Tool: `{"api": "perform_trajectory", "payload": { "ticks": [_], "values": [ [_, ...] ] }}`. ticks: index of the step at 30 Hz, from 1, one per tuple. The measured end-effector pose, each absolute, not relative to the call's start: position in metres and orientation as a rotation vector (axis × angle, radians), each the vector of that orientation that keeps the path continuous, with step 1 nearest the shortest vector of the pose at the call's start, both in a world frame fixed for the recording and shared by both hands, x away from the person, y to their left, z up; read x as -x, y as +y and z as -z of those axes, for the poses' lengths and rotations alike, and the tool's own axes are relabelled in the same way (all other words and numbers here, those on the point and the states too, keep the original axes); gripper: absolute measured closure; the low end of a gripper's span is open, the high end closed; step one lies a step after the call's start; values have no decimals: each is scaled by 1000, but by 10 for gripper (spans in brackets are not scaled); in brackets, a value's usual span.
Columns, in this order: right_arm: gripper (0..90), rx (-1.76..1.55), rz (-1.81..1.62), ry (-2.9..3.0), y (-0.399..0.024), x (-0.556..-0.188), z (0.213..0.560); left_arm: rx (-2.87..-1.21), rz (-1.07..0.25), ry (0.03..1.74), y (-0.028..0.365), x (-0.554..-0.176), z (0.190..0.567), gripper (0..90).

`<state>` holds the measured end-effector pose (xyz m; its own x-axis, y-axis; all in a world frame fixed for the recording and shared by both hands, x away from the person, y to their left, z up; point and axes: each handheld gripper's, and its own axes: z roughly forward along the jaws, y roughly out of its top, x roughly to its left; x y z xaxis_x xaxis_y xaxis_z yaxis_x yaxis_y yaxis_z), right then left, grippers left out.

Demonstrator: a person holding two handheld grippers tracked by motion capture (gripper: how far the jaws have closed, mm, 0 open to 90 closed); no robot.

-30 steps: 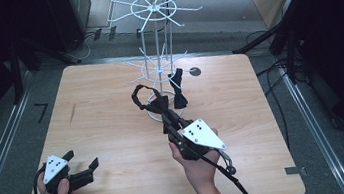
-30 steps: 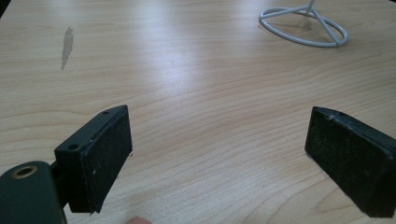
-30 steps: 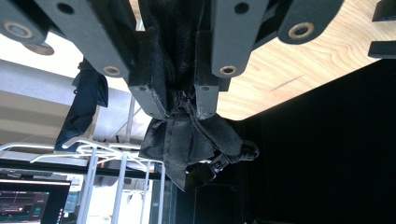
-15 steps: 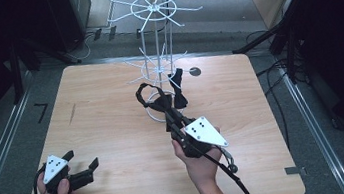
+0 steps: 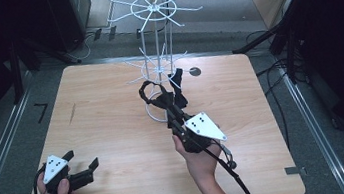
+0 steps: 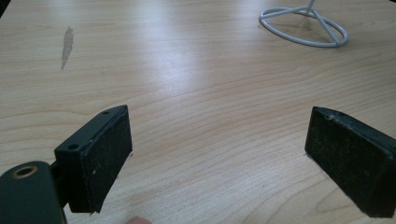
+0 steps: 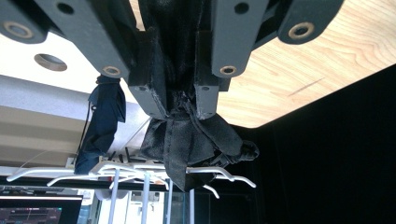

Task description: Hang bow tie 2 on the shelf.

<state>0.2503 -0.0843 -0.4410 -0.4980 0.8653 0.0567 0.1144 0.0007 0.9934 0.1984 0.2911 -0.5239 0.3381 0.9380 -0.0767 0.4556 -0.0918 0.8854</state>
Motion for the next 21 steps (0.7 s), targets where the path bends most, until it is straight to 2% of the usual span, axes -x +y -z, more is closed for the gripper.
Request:
{"api": "perform_trajectory", "payload": {
  "ticks": [21],
  "values": [
    [767,-1116,-1511,1671,-79,-270,455,-1704,-673,1256,291,-198,524,81]
  ]
}}
